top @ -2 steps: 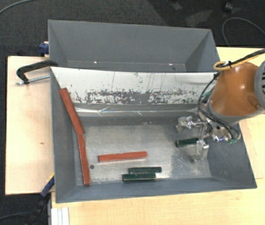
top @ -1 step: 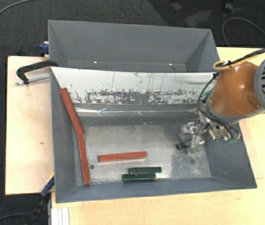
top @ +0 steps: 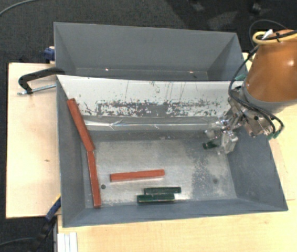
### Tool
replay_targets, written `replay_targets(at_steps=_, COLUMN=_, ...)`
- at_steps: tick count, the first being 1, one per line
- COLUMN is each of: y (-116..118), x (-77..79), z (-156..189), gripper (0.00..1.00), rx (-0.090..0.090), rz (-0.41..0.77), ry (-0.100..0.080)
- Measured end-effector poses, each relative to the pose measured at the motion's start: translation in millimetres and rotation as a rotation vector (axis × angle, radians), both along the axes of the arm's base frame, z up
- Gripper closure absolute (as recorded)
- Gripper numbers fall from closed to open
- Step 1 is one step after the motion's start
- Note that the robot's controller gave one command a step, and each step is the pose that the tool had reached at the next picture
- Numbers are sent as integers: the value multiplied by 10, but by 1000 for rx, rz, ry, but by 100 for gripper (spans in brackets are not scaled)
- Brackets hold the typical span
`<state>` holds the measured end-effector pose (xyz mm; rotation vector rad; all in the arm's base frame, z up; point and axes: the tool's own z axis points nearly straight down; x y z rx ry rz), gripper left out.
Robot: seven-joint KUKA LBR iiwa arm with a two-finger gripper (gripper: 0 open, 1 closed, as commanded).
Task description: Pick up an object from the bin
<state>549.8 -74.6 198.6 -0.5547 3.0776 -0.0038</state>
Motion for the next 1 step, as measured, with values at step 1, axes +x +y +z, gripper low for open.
replay_targets(at_steps=1, y=550, x=256, z=812, gripper=100, rx=4, rz=-49, ry=-3)
